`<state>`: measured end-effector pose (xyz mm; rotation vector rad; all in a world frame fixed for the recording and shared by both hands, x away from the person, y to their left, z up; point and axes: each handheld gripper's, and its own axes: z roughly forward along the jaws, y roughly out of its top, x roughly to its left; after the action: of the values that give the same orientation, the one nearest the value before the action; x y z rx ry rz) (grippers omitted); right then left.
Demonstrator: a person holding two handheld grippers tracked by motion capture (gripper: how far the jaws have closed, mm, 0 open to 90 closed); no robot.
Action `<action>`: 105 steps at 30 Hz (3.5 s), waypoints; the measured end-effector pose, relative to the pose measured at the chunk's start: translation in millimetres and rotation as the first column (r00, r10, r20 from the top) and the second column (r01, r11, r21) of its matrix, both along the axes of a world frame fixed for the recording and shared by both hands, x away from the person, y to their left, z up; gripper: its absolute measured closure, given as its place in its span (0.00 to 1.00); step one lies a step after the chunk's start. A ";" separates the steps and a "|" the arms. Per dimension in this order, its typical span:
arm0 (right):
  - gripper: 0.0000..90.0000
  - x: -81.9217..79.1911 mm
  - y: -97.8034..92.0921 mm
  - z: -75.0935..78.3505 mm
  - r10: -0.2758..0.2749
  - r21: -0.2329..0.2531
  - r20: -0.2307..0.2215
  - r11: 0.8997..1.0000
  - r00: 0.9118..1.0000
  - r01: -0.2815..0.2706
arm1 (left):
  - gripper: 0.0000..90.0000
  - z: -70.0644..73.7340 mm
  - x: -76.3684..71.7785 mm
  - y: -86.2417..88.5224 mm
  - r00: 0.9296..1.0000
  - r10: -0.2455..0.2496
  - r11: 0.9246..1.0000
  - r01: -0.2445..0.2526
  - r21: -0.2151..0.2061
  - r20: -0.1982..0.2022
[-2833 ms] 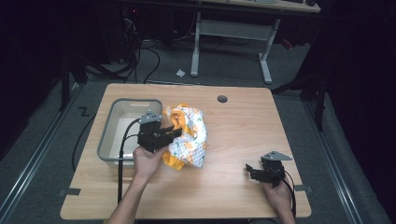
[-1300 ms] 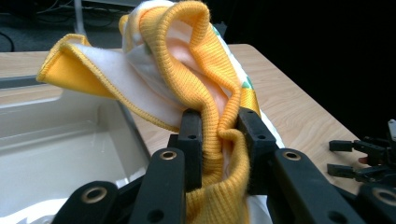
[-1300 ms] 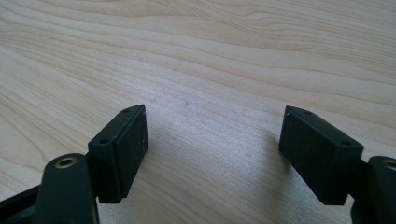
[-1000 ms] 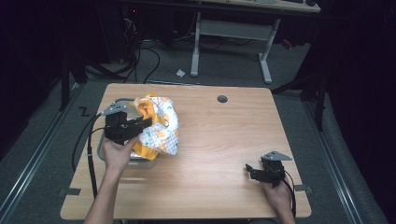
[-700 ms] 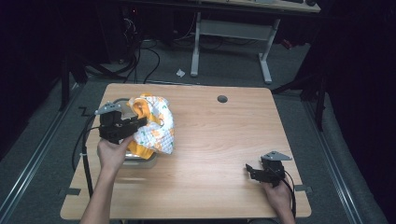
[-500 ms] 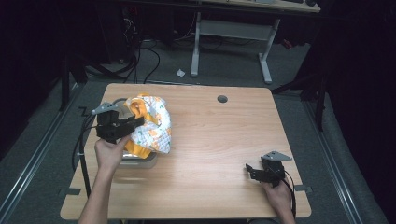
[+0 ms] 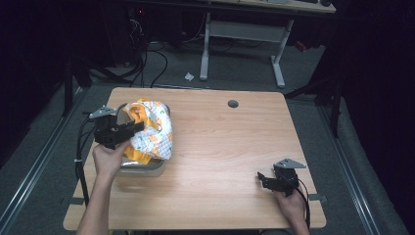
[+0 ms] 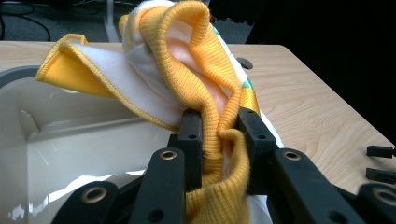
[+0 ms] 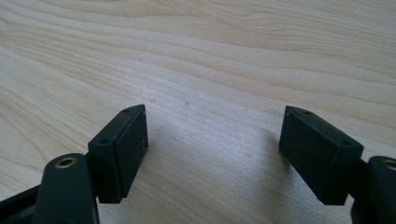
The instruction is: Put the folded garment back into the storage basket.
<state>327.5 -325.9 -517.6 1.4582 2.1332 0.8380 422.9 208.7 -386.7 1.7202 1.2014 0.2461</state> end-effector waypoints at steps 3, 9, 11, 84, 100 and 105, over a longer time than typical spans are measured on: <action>0.27 0.1 0.0 -0.1 0.000 0.000 0.001 1.000 1.000 0.000 | 0.82 -1.2 0.9 1.2 1.000 0.006 1.000 -0.006 0.014 -0.001; 0.27 0.0 0.1 -0.1 0.000 0.001 0.001 1.000 1.000 0.000 | 0.82 -4.9 3.1 2.0 1.000 0.012 0.998 -0.012 0.066 0.003; 0.27 0.0 0.0 0.0 0.000 0.000 0.000 1.000 1.000 0.000 | 0.82 -6.6 4.5 1.6 1.000 0.014 0.997 -0.014 0.075 0.000; 0.27 0.0 0.0 -0.1 0.001 0.000 0.001 1.000 1.000 -0.001 | 0.41 -35.5 20.4 -7.8 0.988 0.154 0.956 -0.148 0.253 -0.001; 0.27 0.0 -0.1 0.0 0.001 -0.001 0.001 1.000 1.000 -0.001 | 0.39 -27.7 3.9 -27.3 0.994 0.096 0.963 -0.104 0.250 0.047; 0.27 0.0 -0.2 0.0 0.001 -0.001 0.001 1.000 1.000 -0.001 | 0.38 -23.9 -2.0 -34.9 0.995 0.077 0.965 -0.089 0.247 0.060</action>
<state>327.5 -326.0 -517.7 1.4562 2.1336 0.8370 420.9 173.8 -410.6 1.8688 1.2487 0.5074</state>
